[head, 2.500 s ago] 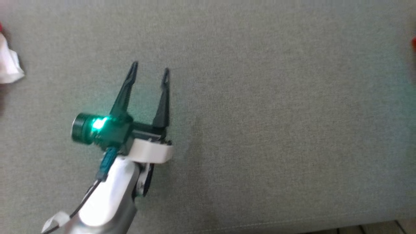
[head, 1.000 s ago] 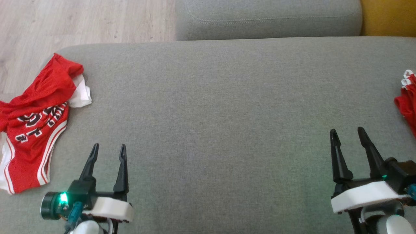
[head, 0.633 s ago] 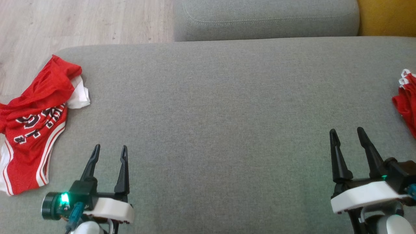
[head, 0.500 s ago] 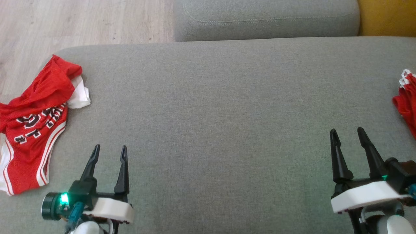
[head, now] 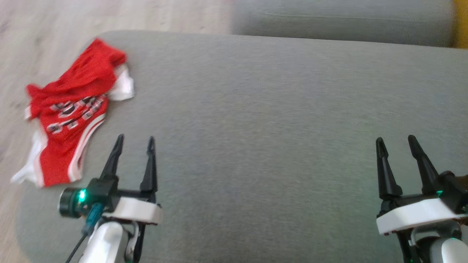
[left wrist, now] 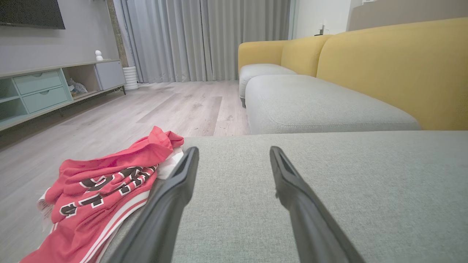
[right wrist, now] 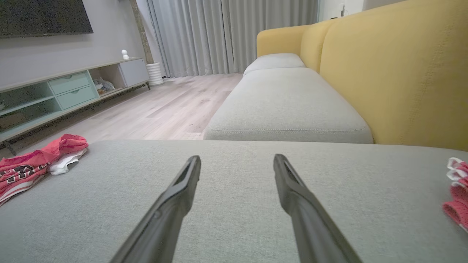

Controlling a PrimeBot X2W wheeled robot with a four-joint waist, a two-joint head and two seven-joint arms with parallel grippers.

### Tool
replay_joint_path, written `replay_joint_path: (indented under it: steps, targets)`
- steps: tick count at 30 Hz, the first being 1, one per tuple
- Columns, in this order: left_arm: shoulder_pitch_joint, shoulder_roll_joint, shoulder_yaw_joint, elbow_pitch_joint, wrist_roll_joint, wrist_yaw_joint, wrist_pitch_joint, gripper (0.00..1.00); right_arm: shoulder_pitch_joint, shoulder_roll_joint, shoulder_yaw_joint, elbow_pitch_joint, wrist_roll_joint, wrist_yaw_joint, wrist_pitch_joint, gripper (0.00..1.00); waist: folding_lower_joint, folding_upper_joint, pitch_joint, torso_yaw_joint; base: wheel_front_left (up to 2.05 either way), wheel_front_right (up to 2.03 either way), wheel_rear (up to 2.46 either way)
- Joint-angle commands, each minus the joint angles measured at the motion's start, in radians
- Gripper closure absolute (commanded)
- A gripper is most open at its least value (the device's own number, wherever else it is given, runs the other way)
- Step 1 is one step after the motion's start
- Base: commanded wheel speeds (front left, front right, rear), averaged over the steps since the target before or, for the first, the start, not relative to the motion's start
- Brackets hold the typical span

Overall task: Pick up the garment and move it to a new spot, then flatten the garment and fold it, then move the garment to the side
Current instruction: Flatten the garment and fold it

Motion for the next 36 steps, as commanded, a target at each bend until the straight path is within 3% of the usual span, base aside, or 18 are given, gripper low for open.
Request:
replay_joint_path:
  steps: [1, 9, 18, 28, 31, 36]
  targets:
    - [-0.048, 0.01, 0.029, -0.021, 0.002, -0.003, -0.01, 0.0, -0.035, -0.005, 0.026, -0.043, -0.008, -0.002, 0.003, 0.0, -0.0001, 0.0, 0.018, 0.056, 0.0, 0.0, 0.0]
    - [-0.083, -0.029, 0.058, -0.053, 0.027, -0.016, -0.012, 0.0, -0.059, -0.027, 0.063, -0.101, -0.027, -0.002, 0.053, 0.0, -0.0001, 0.0, 0.04, 0.214, 0.0, 0.0, 0.0]
    - [-0.071, -0.044, 0.138, -0.101, 0.055, -0.025, -0.012, 0.0, -0.096, -0.073, 0.093, -0.159, -0.028, -0.002, 0.109, 0.0, -0.0001, 0.0, 0.092, 0.31, 0.0, 0.0, 0.0]
    - [-0.136, -0.078, 0.211, -0.134, 0.085, -0.058, -0.012, 0.0, -0.169, -0.166, 0.101, -0.262, -0.029, -0.002, 0.2, 0.0, -0.0001, 0.0, 0.252, 0.302, 0.0, 0.0, 0.0]
    - [-0.199, -0.081, 0.223, -0.074, 0.086, -0.078, -0.012, 0.0, -0.198, -0.192, 0.093, -0.3, -0.027, -0.002, 0.226, 0.0, -0.0001, 0.0, 0.318, 0.281, 0.0, 0.0, 0.0]
    - [-0.362, -0.062, 0.238, 0.168, 0.06, -0.125, -0.01, 0.0, -0.228, -0.217, 0.073, -0.343, -0.024, -0.002, 0.252, 0.0, -0.0001, 0.0, 0.414, 0.244, 0.0, 0.0, 0.0]
